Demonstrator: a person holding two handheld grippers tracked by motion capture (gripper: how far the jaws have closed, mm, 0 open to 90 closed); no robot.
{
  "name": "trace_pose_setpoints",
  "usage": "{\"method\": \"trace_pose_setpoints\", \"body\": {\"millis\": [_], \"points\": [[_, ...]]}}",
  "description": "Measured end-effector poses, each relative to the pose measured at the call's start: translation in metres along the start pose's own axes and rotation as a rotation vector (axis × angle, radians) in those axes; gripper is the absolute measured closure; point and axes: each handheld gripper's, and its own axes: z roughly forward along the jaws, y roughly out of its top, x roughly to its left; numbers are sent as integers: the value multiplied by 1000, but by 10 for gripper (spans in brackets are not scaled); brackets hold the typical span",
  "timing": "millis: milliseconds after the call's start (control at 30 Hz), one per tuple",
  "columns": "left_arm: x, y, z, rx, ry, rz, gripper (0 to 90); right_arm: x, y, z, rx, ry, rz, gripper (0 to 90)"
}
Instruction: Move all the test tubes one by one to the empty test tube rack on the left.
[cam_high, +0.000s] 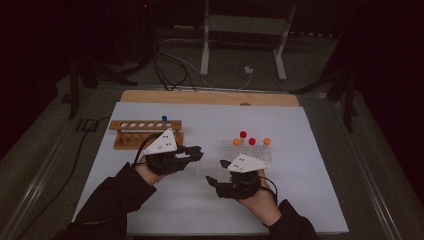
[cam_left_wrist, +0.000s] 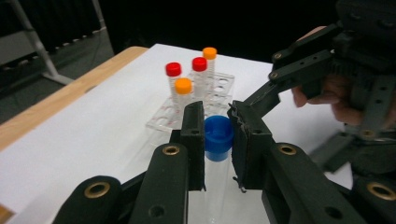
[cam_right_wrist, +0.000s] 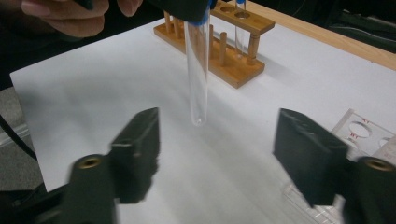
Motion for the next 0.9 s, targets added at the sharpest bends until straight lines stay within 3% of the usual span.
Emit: {"method": "trace_pose_setpoints", "body": {"millis": [300,400,767,900], "points": [[20,10,-16,-5,76,7,775,-1,2,-1,-6,-16,28,39],[27,13,-22,-9,105,1,775,-2,2,-2,-10,6,27,0],[62,21,-42,-25,234,-14,775,-5,2,-7,-37,50,47,0],[76,20,-45,-17,282,-24,774,-4,2,-8,-38,47,31,0]]}}
